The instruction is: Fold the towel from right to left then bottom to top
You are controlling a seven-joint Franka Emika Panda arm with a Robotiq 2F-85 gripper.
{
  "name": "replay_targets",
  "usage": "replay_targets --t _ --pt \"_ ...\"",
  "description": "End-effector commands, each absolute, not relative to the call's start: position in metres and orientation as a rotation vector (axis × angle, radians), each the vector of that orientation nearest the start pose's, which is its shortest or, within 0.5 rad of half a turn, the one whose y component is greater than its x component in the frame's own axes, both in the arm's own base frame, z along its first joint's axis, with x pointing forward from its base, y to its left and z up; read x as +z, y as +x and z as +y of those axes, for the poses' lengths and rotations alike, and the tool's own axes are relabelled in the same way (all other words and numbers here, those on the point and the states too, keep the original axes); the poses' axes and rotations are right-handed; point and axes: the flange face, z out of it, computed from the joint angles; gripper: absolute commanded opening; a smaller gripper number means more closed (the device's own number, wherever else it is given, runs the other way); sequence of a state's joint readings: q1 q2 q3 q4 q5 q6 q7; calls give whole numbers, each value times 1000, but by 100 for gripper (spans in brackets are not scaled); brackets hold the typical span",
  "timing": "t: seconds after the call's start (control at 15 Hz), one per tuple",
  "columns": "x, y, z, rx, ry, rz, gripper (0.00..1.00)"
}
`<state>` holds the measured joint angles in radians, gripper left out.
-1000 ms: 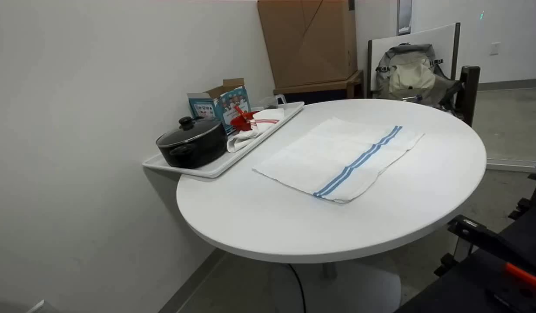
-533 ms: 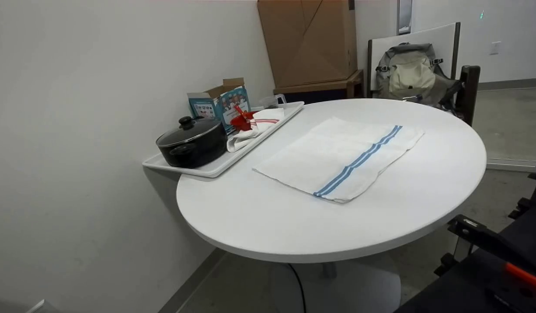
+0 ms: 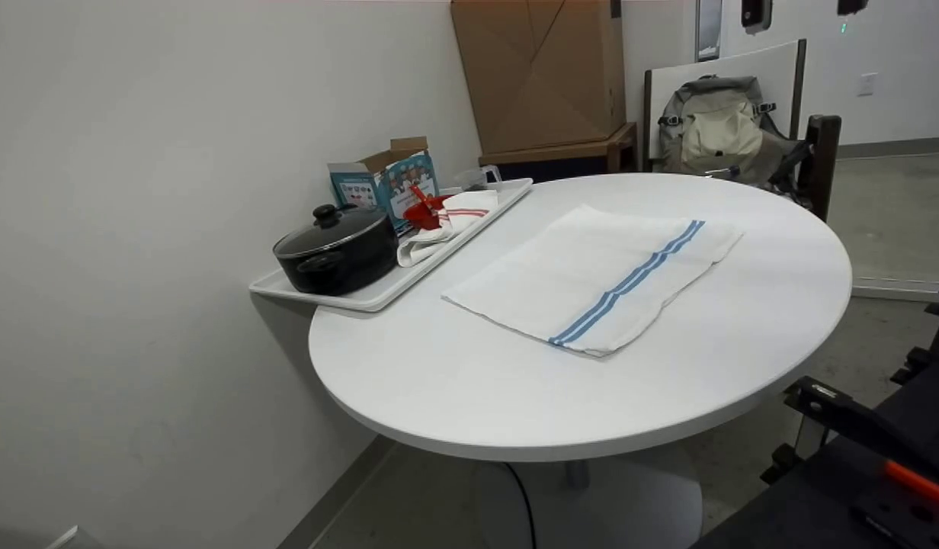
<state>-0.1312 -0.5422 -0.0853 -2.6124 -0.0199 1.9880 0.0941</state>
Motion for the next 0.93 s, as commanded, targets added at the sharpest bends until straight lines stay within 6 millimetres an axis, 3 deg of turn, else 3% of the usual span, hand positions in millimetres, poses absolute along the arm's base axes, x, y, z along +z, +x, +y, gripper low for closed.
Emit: replay_targets --t 0.0,0.2,0.47,0.67,0.87 --pt "395 375 -135 115 -3088 606 100" --pt "366 400 -169 114 -3129 710 100" --pt "315 443 -196 157 -3212 802 100" --pt "277 477 -205 134 -3206 859 100" --pt "246 497 -208 101 -3189 883 100"
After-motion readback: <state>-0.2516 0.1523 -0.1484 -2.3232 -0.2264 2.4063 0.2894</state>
